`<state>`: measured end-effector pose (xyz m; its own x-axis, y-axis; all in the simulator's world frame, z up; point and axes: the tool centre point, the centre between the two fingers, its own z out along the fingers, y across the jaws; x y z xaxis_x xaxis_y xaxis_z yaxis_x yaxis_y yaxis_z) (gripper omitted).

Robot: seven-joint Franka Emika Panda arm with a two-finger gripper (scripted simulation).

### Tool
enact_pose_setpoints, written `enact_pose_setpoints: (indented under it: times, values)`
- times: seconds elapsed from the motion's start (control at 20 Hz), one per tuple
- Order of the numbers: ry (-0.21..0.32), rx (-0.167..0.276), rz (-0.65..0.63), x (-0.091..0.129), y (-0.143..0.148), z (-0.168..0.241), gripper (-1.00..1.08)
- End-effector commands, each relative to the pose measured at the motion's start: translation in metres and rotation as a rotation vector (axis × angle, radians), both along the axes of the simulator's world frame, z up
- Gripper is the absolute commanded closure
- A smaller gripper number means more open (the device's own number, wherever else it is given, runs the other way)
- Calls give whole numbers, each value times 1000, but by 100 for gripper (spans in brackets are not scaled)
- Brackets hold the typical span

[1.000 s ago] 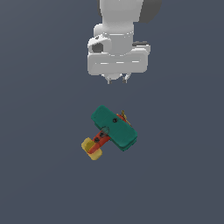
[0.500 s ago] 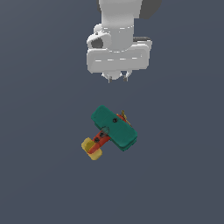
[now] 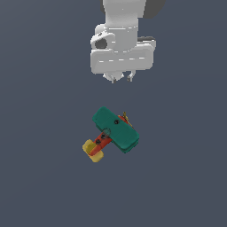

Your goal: Pick up the object and move it to a goal position.

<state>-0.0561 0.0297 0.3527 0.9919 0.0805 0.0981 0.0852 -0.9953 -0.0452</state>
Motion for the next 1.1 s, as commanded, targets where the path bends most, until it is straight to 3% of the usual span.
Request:
enact_pose_setpoints:
  times: [0.0, 0.5, 1.05]
  values:
    - [1, -5, -1, 0, -1, -1, -20]
    - [23, -67, -6, -5, -11, -12, -20]
    - [60, -198, -13, -14, -33, -34, -20]
